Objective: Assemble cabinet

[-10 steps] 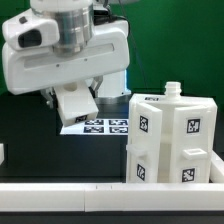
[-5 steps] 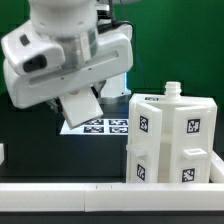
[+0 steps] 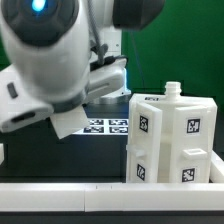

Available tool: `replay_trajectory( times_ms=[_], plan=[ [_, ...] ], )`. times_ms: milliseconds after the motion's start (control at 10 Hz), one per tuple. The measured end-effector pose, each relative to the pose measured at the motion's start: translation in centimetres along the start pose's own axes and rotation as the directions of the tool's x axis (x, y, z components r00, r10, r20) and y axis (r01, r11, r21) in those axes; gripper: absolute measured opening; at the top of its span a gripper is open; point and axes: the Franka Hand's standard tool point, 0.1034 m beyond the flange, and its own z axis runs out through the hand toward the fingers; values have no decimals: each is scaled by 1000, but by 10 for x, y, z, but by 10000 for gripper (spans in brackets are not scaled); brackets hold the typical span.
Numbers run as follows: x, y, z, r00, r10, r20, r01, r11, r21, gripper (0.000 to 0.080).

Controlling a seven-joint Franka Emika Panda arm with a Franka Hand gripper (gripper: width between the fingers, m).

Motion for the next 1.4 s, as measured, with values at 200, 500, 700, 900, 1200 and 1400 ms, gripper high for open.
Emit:
replay_trajectory(
  times_ms=[200,500,700,900,1200,1400],
  plan=[
    [5,-7,5,999,-24,38,23,1000,9,560],
    [2,9,13,995,75,59,-75,997,10,560],
    [5,15,29,973,206,101,-211,977,39,560],
    [7,14,34,972,203,115,-209,977,44,560],
    [11,13,32,980,177,90,-182,982,45,566],
    [12,11,32,983,163,87,-167,985,50,771]
  ],
)
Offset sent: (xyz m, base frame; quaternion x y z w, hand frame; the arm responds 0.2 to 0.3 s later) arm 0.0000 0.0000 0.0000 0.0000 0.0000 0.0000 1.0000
